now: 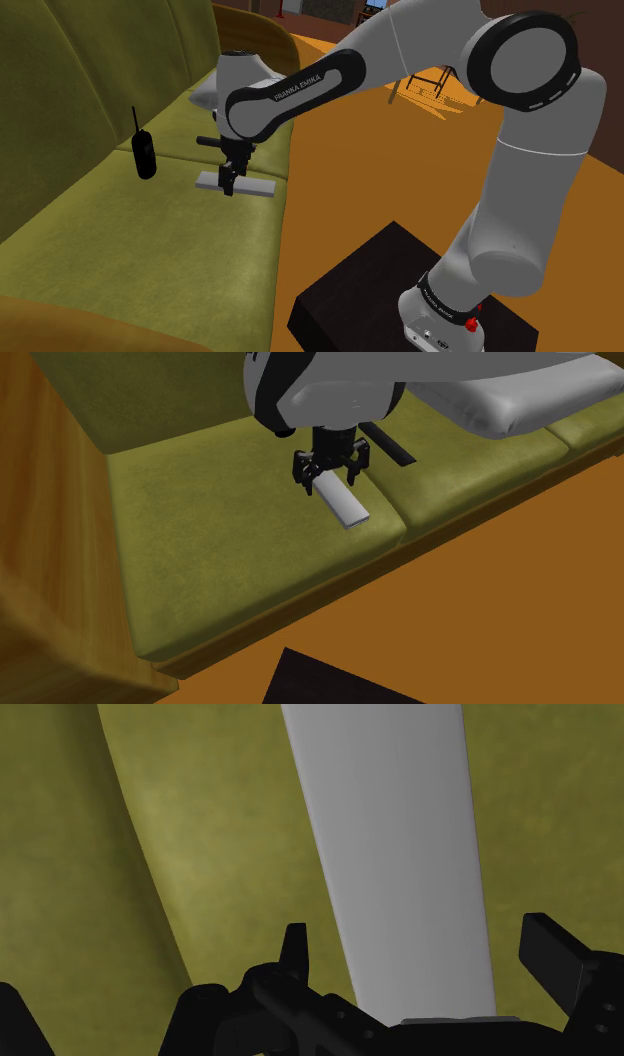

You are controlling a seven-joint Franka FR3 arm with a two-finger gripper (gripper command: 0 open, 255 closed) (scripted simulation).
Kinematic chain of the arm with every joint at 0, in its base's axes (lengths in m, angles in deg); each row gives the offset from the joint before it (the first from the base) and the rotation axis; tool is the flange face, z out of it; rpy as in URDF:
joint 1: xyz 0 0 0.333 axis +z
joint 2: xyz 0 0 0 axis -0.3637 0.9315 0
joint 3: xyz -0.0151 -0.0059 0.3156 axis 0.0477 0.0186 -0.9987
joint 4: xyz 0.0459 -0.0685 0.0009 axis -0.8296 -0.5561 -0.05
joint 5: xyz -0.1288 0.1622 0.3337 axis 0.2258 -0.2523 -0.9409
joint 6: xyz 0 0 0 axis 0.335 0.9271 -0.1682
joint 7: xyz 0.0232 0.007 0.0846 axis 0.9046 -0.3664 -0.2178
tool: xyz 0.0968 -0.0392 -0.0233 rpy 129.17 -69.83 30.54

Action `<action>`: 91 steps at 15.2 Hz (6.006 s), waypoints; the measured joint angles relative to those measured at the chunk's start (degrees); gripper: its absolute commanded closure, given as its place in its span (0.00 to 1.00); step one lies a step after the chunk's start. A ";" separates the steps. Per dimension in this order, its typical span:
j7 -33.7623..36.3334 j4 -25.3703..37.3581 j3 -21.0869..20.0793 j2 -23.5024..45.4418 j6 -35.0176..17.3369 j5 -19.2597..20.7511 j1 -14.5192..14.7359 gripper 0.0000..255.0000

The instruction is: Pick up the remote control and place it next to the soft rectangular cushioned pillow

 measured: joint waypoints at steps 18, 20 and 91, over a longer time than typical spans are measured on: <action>-0.46 1.80 -0.29 -2.28 4.00 -0.76 -0.18 1.00; -0.66 2.15 -0.36 -3.14 5.19 -1.04 -0.28 1.00; -26.31 35.87 8.40 11.14 24.40 -2.36 -15.52 1.00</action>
